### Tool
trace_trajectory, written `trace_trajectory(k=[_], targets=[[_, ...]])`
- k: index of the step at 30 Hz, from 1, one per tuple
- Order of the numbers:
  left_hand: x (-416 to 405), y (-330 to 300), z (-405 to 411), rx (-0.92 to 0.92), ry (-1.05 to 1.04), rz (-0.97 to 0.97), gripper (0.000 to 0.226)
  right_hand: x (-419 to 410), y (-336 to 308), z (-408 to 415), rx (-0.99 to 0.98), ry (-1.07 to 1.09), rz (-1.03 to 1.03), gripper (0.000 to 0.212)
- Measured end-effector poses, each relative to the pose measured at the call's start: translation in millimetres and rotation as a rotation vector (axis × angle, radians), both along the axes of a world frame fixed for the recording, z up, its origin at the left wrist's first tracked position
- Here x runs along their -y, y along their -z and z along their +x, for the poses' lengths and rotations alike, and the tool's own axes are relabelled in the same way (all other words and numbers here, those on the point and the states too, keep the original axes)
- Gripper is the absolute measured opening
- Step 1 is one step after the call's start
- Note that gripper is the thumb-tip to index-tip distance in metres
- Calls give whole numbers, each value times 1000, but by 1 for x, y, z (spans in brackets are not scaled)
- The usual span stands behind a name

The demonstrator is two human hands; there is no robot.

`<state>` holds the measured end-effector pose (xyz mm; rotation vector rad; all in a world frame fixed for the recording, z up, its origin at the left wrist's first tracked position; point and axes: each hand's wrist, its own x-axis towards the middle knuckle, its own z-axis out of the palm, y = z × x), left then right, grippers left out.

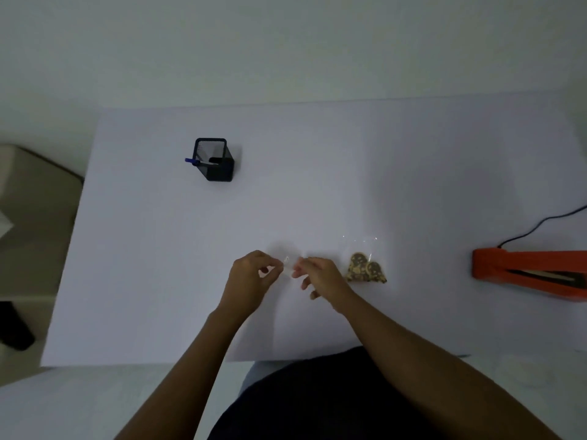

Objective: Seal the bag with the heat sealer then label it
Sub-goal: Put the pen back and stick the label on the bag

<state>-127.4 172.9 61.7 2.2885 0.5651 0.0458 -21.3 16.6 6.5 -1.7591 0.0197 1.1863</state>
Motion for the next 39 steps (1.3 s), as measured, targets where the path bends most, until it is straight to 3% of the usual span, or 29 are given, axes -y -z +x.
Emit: trace_trajectory(k=[2,4,10,13,17,22,25,31,39], targets=[[-7,-11,1,37,97,13,12,-2,-28,10,-150,7,36,53],[-14,-20,3,61,210,17,13,-2,-46,16,-198,-57,66,60],[-26,-29,13,149,426,95,12,1,-63,17,-203,-71,159,25],[-24,-26,21,160,342,53,15,8,-65,13,-198,105,194,25],[-1,-22,46,32,64,-283,30,25,-66,8,-63,362,179,22],[45,-9,73,-94,109,-441,34,49,-62,9,3,498,152,9],[70,6,86,-114,92,-425,28,66,-52,15,-7,548,121,17],[101,37,107,-210,39,-407,21,97,-32,42,23,493,71,17],[122,63,133,-288,-62,-359,16,112,9,96,286,213,-132,3]])
